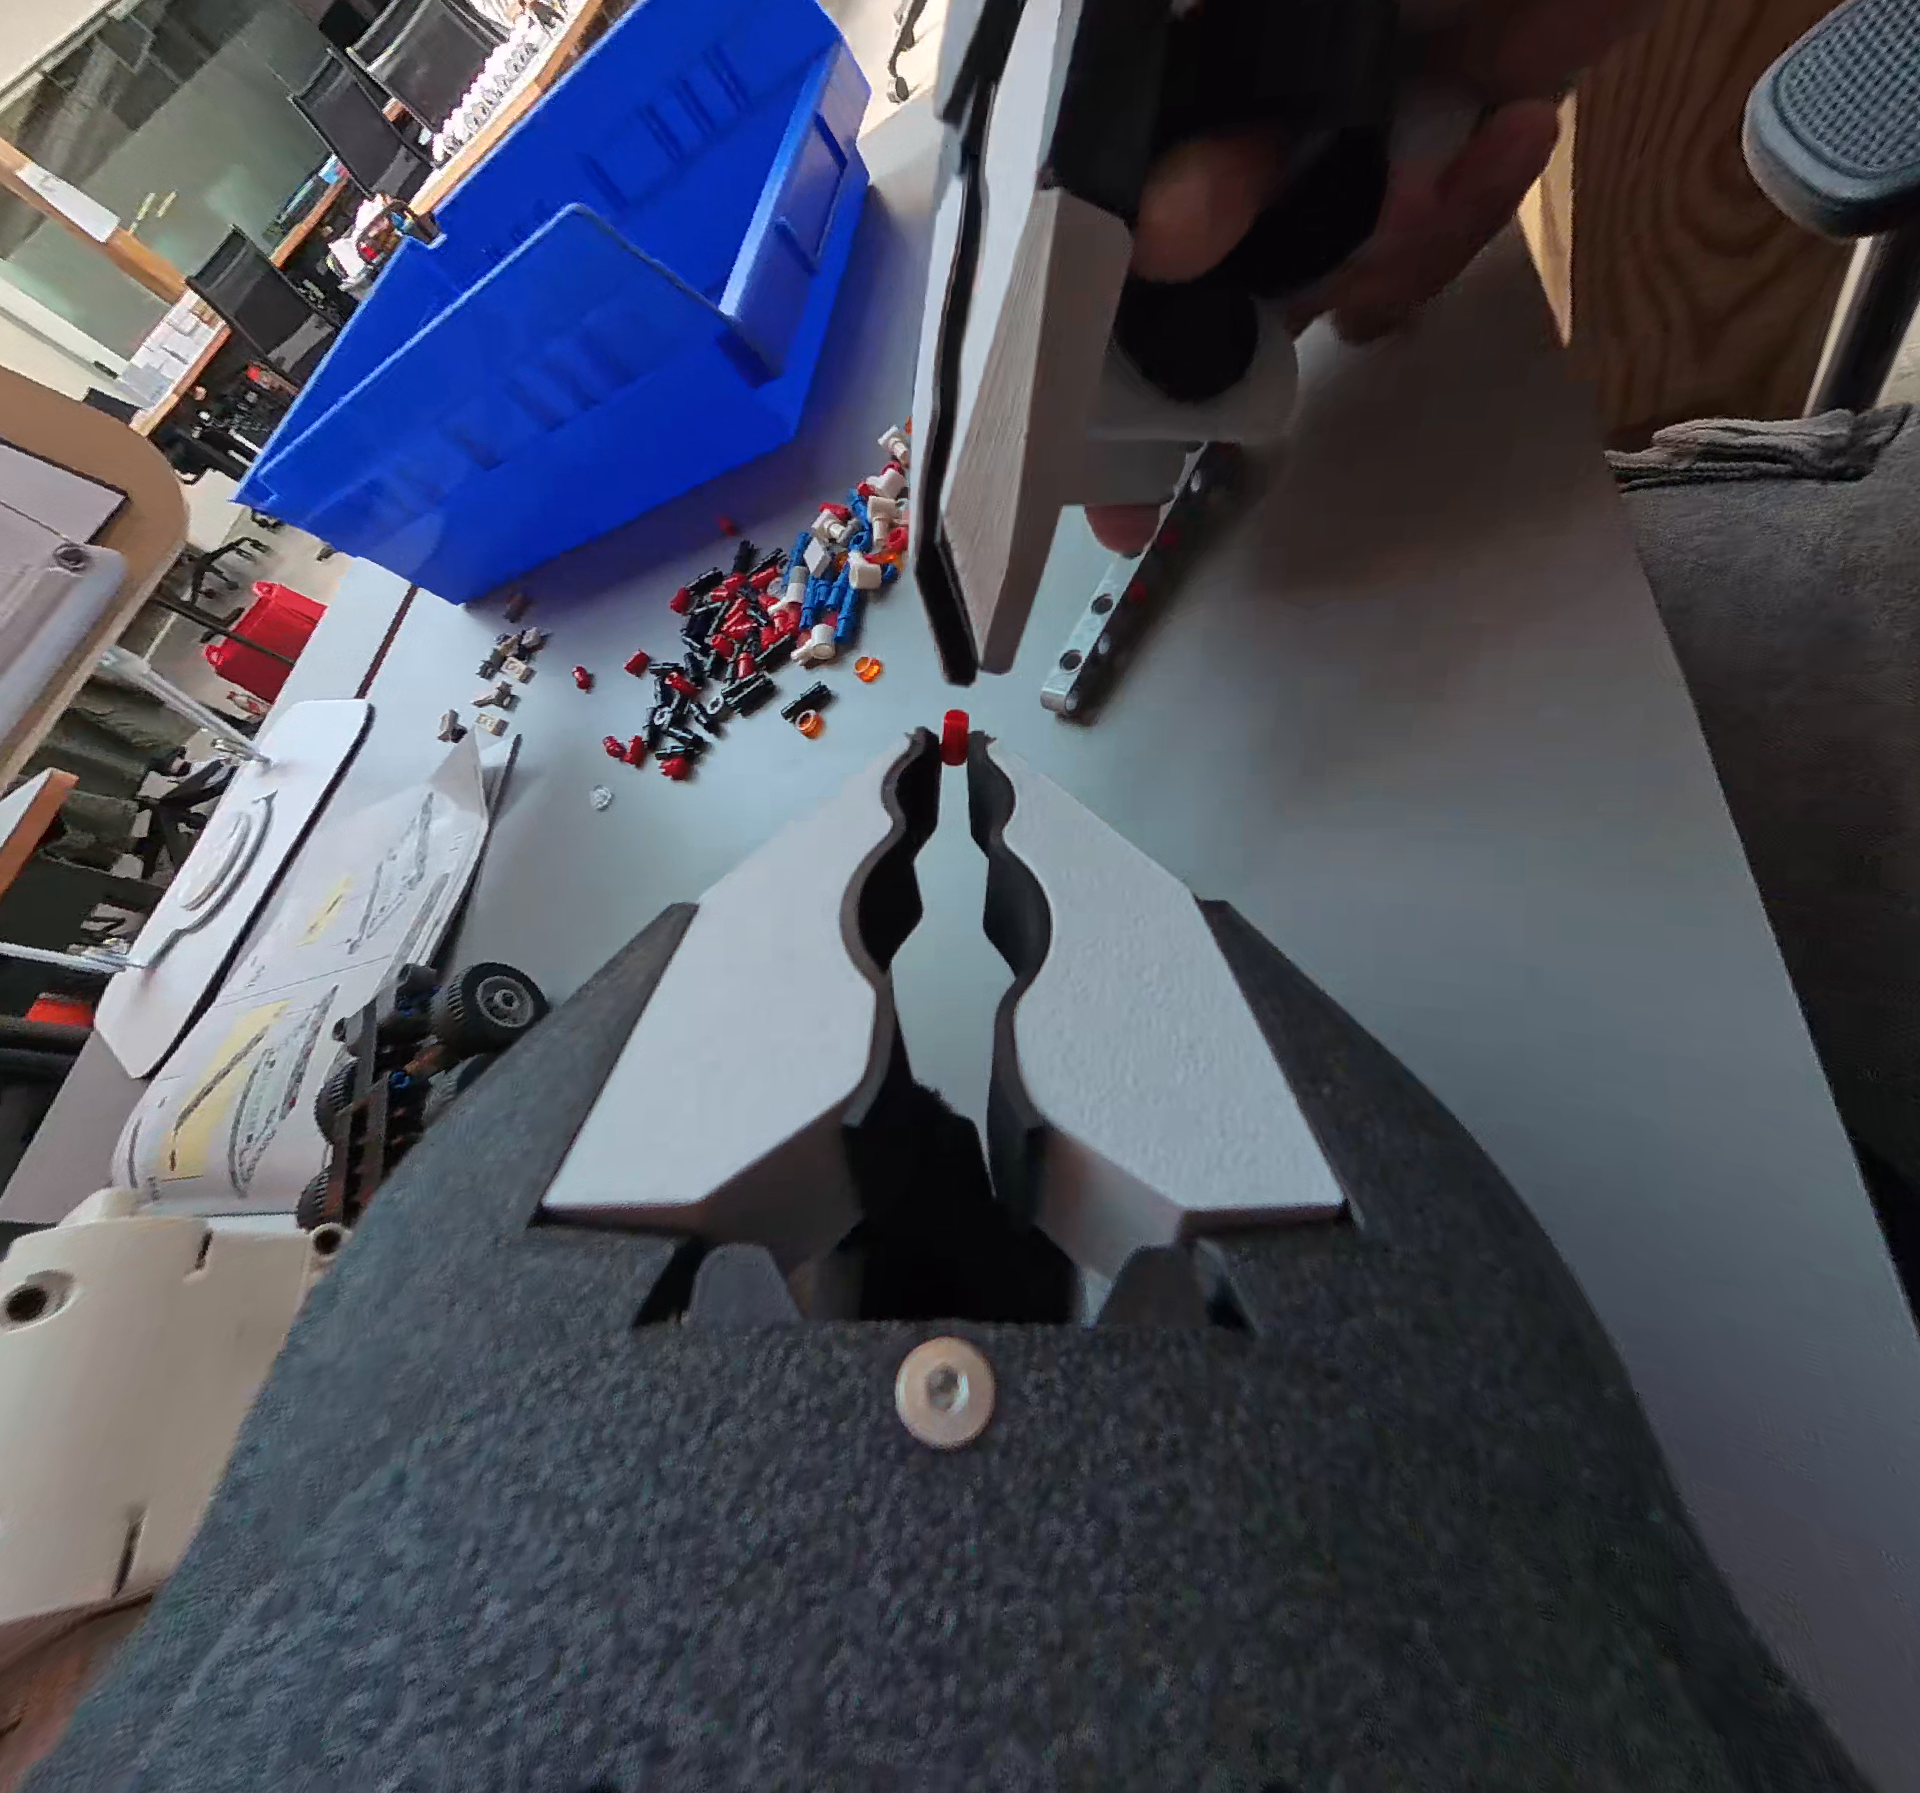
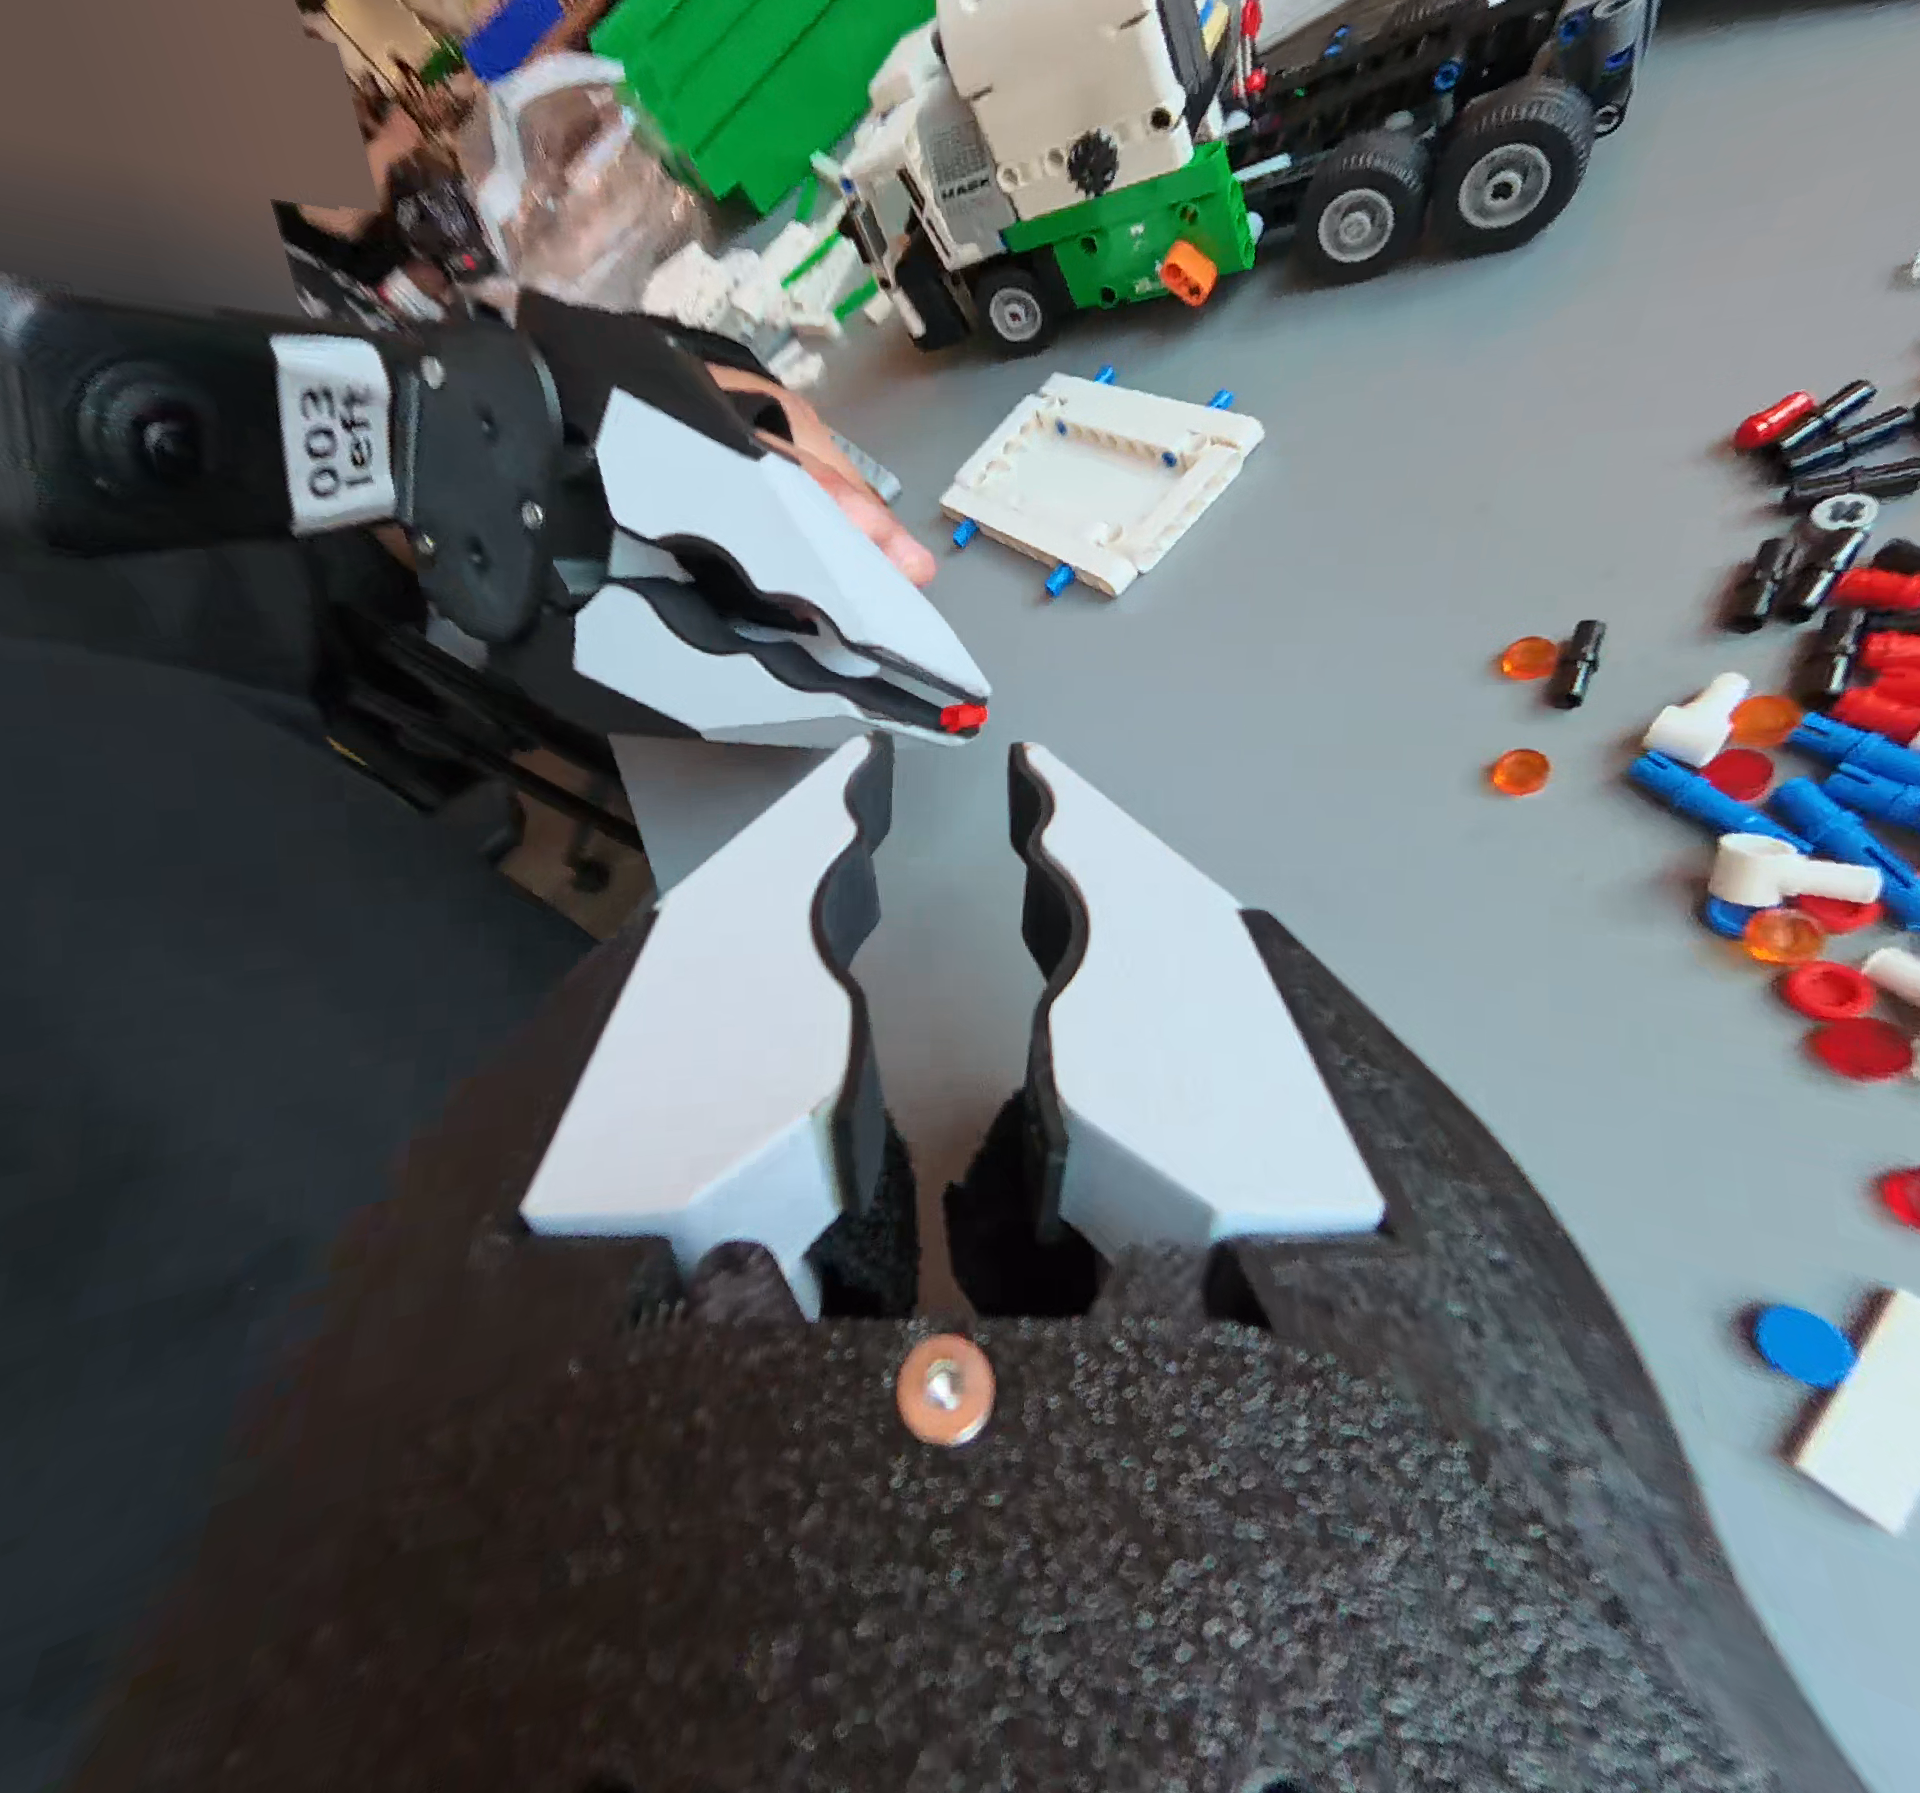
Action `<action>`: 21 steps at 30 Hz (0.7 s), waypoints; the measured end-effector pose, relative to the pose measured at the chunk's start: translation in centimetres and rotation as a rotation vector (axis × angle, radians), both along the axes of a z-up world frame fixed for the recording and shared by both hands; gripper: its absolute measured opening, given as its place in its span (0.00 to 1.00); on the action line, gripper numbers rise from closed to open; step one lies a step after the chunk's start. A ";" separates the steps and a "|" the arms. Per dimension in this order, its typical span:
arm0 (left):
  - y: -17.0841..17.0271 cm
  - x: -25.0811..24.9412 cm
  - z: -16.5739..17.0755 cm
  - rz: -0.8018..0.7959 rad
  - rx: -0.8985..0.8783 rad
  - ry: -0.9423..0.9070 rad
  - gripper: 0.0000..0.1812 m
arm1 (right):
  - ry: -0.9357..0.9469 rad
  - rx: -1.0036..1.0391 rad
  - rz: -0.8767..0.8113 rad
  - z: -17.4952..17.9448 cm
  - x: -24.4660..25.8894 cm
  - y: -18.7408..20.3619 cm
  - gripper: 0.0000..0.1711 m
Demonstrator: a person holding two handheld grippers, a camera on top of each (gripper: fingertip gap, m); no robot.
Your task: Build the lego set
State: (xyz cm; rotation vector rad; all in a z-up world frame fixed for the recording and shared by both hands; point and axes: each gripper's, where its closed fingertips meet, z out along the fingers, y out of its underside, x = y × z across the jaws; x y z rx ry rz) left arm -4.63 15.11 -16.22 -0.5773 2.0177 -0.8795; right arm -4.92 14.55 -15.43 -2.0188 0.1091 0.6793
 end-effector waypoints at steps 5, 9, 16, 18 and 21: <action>0.3 -0.1 0.7 0.018 -0.001 -0.041 0.02 | 0.042 0.038 -0.006 0.2 -0.7 1.0 0.09; 0.5 -0.2 0.8 0.022 0.009 -0.056 0.02 | 0.055 0.052 -0.010 0.5 -1.0 1.5 0.07; 0.6 -1.0 1.3 0.024 0.136 -0.171 0.02 | 0.132 0.079 0.016 1.1 -1.5 1.6 0.05; 0.6 -1.1 1.4 0.036 0.163 -0.194 0.02 | 0.129 0.086 0.008 1.2 -1.6 1.7 0.05; 0.6 -1.2 1.5 0.044 0.136 -0.177 0.02 | 0.100 0.078 0.012 1.0 -1.7 1.6 0.03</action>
